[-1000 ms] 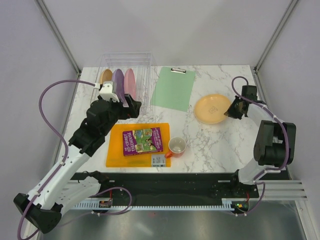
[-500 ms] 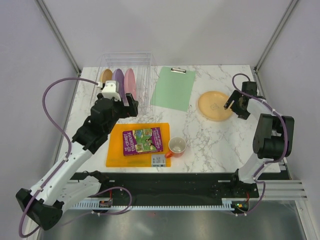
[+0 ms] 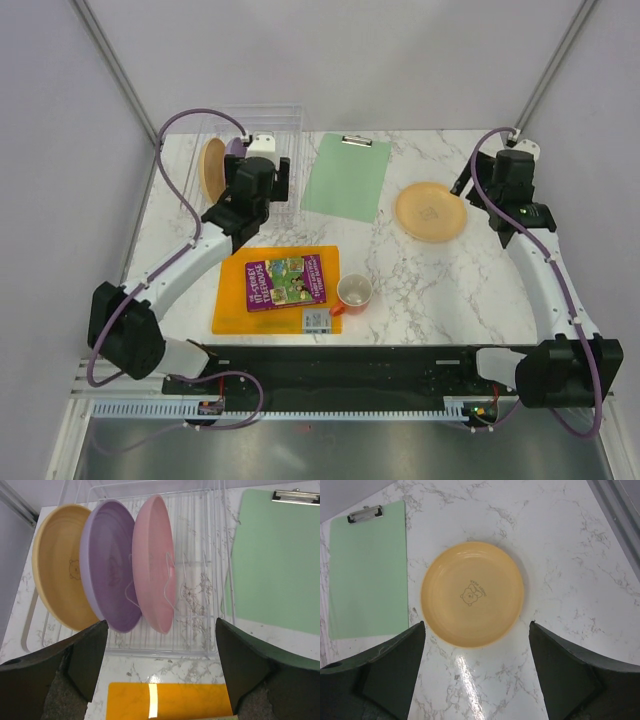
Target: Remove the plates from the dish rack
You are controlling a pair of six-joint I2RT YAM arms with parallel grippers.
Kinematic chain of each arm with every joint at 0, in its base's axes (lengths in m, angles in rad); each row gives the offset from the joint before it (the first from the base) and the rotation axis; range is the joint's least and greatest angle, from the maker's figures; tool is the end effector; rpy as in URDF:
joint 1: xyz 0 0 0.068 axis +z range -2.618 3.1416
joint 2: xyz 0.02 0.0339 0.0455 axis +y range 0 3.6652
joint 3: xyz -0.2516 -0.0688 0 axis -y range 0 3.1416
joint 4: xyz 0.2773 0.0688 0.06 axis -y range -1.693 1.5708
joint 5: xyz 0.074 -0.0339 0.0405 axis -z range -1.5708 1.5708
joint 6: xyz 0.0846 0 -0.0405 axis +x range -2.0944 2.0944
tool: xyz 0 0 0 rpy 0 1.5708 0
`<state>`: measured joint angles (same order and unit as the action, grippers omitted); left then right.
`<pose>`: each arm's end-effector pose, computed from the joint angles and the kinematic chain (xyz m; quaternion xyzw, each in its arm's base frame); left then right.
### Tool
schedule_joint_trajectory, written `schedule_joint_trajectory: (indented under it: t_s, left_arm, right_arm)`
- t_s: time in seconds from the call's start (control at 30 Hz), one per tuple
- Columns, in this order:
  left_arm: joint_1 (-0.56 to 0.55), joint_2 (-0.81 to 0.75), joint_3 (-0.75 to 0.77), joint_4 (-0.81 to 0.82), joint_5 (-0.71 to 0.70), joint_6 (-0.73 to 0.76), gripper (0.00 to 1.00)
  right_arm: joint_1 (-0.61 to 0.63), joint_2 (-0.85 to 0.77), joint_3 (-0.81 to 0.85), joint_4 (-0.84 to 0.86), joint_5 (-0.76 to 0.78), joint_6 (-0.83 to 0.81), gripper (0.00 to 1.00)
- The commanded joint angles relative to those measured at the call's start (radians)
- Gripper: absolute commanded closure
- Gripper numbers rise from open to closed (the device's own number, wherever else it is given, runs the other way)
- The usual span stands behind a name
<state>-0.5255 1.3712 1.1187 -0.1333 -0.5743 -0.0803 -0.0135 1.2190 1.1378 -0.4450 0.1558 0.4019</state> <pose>0.3587 -0.1549 0.2944 0.0214 0.8109 0.0645 0.5813 0.3506 -0.0179 0.3079 0.2162 0.8375 0.0298 0.5010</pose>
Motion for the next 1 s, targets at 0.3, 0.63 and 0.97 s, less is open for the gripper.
schedule_joint_trajectory:
  t_s: [0.3, 0.63, 0.97]
  left_arm:
    - [0.027, 0.250, 0.211, 0.104, -0.211, 0.125, 0.18]
    - [0.045, 0.371, 0.265, 0.087, -0.222, 0.106, 0.29]
    - [0.062, 0.408, 0.282, 0.072, -0.265, 0.090, 0.73]
  right_arm:
    - [0.006, -0.062, -0.044, -0.083, -0.009, -0.008, 0.08]
    - [0.006, -0.072, -0.061, -0.084, -0.021, -0.020, 0.08]
    - [0.006, -0.059, -0.084, -0.081, -0.025, -0.026, 0.08]
